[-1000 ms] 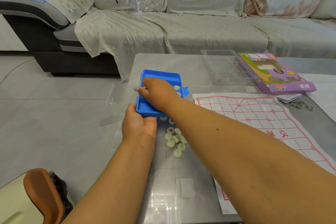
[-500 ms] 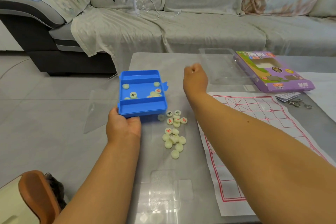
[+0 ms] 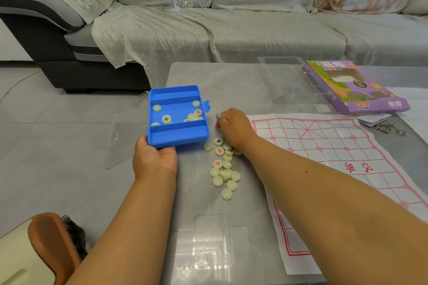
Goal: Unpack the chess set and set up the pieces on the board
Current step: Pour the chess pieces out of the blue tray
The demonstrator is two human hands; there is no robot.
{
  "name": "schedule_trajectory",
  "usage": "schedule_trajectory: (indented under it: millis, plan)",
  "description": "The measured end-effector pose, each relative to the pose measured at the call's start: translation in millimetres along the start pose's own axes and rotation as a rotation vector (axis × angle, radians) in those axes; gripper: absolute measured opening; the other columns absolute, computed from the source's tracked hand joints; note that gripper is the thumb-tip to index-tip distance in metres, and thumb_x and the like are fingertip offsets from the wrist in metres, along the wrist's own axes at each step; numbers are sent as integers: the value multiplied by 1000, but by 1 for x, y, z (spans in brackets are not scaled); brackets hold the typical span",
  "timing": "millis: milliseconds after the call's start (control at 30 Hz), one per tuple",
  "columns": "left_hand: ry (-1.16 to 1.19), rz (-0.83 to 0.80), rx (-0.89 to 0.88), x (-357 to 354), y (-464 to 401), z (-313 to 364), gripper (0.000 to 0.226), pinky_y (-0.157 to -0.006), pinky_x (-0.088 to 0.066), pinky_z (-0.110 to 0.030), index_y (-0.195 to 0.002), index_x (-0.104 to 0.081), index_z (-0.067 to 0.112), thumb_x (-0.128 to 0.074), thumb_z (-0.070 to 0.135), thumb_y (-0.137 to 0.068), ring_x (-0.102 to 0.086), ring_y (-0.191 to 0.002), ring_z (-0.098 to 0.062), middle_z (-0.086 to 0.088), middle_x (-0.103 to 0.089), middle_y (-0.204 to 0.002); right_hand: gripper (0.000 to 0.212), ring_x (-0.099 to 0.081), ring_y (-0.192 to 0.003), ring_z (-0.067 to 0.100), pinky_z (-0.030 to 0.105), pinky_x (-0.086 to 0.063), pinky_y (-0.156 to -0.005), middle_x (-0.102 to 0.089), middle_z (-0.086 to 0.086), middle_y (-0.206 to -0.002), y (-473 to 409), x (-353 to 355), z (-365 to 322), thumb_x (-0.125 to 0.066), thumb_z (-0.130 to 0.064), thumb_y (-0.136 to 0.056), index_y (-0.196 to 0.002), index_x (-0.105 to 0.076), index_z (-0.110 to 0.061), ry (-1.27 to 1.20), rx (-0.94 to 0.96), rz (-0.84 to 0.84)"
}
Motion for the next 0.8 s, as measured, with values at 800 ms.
schedule_trajectory:
  millis: [800]
  plan:
    - [-83,-100,-15,-17,21,-15,23,-85,-57,-38,-110,-63,6,-46,9,-94,-68,-99,-25,-15,-67,-111,33,-42,-82,20,34,-29,-93,-33,-4,-61,19,28,-74,-33,-20,-93,-60,-36,-17,484,279,96]
Point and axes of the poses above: each hand's wrist, its own y-axis away from the middle knuckle, its own x-axis out of the back of the hand, z = x × y, the point moved 4 cm from there along -y, towards the middle knuckle
